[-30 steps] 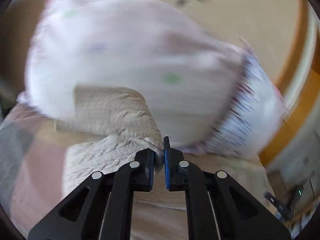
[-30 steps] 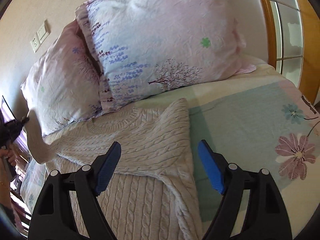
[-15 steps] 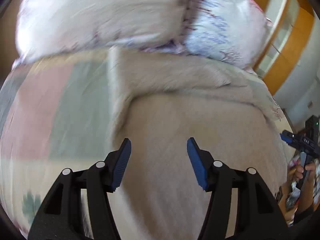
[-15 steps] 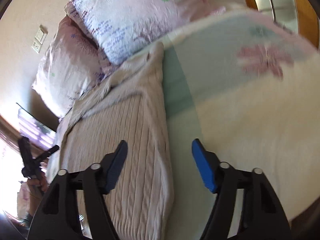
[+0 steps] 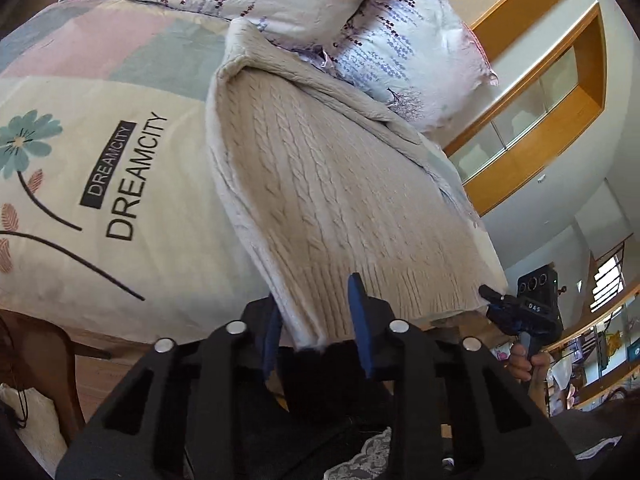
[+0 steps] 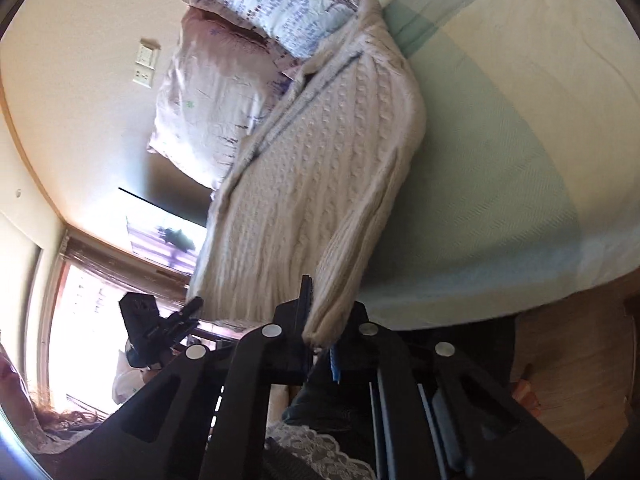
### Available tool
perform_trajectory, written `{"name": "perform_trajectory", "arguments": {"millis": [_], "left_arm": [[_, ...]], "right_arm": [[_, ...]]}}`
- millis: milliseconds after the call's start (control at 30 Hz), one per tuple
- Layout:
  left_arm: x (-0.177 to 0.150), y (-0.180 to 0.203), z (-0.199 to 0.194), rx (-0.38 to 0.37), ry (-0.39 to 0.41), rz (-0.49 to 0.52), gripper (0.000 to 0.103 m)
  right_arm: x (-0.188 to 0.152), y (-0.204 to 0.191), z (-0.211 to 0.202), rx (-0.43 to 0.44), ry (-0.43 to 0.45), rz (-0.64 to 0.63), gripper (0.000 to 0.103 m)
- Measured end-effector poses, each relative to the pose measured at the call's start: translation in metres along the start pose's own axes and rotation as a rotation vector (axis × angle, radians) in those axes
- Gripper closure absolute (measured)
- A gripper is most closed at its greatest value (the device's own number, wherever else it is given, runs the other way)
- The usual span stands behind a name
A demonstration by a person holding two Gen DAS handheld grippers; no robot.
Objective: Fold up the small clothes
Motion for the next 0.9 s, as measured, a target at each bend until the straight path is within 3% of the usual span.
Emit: {"name": "perform_trajectory", "arguments": {"millis": [33, 167, 300, 367, 533, 633, 700, 733, 767, 800, 833, 867, 900], "left_arm": [[0.004, 0.001, 0.003, 0.003, 0.002, 0.007, 0.091], [0.039, 0.001, 0.001, -0.052, 0.047, 0.004, 0.096], [0.134, -0.019, -0.016, 0.039, 0.188, 0.064, 0.096], [0.190, -0.035, -0.015, 0.094, 0.244, 0.075, 0.096], [0.289, -0.062, 0.040, 0.216, 0.253, 0.109, 0.096], [0.310, -0.090, 0.096, 0.266, 0.167, 0.087, 0.092], [0.305, -0.115, 0.126, 0.296, 0.080, 0.023, 0.086], [0.299, -0.120, 0.127, 0.276, 0.068, -0.010, 0.071], [0.295, -0.122, 0.121, 0.249, 0.078, -0.033, 0.057], [0.289, -0.124, 0.106, 0.229, 0.113, -0.048, 0.028], [0.285, -0.124, 0.093, 0.213, 0.139, -0.050, 0.019], [0.279, -0.125, 0.084, 0.188, 0.139, -0.051, 0.019], [0.277, -0.128, 0.081, 0.174, 0.128, -0.060, 0.019]], "right_arm": [[0.004, -0.008, -0.001, 0.027, 0.013, -0.009, 0.096], [0.040, -0.060, -0.007, 0.183, 0.092, -0.074, 0.096], [0.110, -0.111, -0.006, 0.352, 0.186, -0.082, 0.096], [0.156, -0.125, 0.004, 0.378, 0.245, -0.060, 0.096], [0.271, -0.121, 0.059, 0.328, 0.343, 0.043, 0.096], [0.314, -0.087, 0.114, 0.155, 0.351, 0.106, 0.095], [0.325, -0.047, 0.156, -0.058, 0.286, 0.144, 0.081], [0.325, -0.036, 0.165, -0.112, 0.254, 0.154, 0.072], [0.324, -0.034, 0.164, -0.121, 0.243, 0.147, 0.062], [0.322, -0.039, 0.155, -0.111, 0.265, 0.099, 0.050], [0.321, -0.045, 0.142, -0.121, 0.307, 0.047, 0.014], [0.321, -0.051, 0.129, -0.123, 0.355, 0.001, 0.001], [0.320, -0.059, 0.117, -0.113, 0.396, -0.049, 0.001]]}}
Point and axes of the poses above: each gripper's, at about its wrist camera, not at the fingertips, and z roughly the way its jaws point, y to its right, x to its top, the point moved 10 cm from there along z, roughly the way its jaws point, and after that the axes turned 9 degrees about z, right-handed, at the moved point
